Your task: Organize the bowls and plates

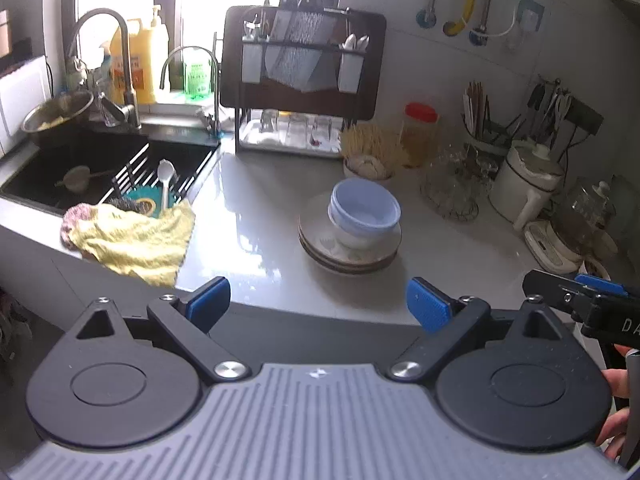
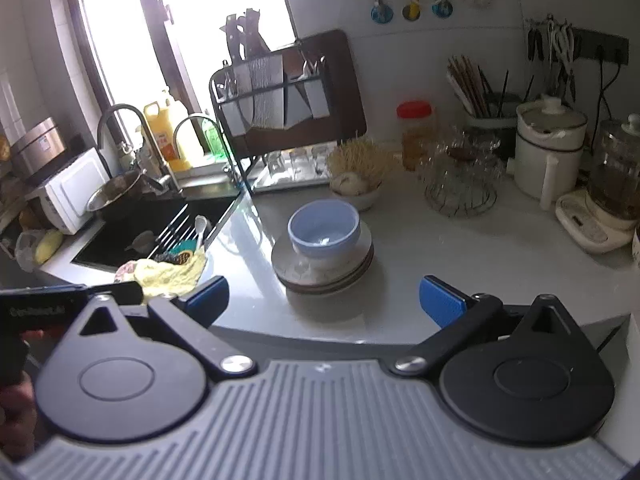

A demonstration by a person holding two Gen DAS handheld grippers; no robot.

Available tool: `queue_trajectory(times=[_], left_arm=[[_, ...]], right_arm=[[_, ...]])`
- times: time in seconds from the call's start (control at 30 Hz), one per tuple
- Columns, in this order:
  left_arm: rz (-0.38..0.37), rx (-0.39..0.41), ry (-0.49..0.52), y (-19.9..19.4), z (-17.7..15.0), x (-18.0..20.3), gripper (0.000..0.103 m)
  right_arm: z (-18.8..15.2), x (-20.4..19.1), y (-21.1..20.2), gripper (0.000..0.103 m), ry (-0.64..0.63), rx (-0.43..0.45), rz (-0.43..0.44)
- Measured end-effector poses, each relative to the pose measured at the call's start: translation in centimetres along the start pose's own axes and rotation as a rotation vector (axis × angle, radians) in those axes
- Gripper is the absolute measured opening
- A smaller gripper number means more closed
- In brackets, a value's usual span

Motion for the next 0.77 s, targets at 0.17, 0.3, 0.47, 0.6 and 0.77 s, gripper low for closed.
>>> queue_trajectory(times=[0.17, 0.3, 0.47, 0.6, 0.77], left_arm=[[-0.007, -0.018, 0.003, 0.2, -0.8, -0.3, 0.097], [-0.006, -0.017, 0.017, 0.1, -0.8, -0.4, 0.097], [-0.014, -0.020, 0.028, 0.1, -0.7, -0.3, 0.097], [-0.010, -0.017, 0.030, -0.3, -0.8, -0.1, 0.097], [-0.011, -0.037, 0.029, -0.1, -1.4, 0.0, 0.097]], right_arm=[[-0.5, -0.2, -0.3, 0.103, -0.003, -0.004, -0.015], [-0.5, -0.3, -0.5, 0.103, -0.006, 0.004, -0.028], [-0.5, -0.4, -0.6, 0.103, -0.005, 0.003, -0.026], [-0.6, -0.5, -0.8, 0.103, -0.009, 0.005, -0.020], [-1.3, -0.4, -0.7, 0.103, -0.011, -0.010, -0.031]])
Point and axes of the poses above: each gripper's, at about its wrist camera, not at the fingertips, and y roughly the way its jaws point, x to its right, z to its top, the point moved 4 cm from there along y, roughly the way its jaws point, and after that the axes turned 7 degrees about -z, right-handed, at the moved point
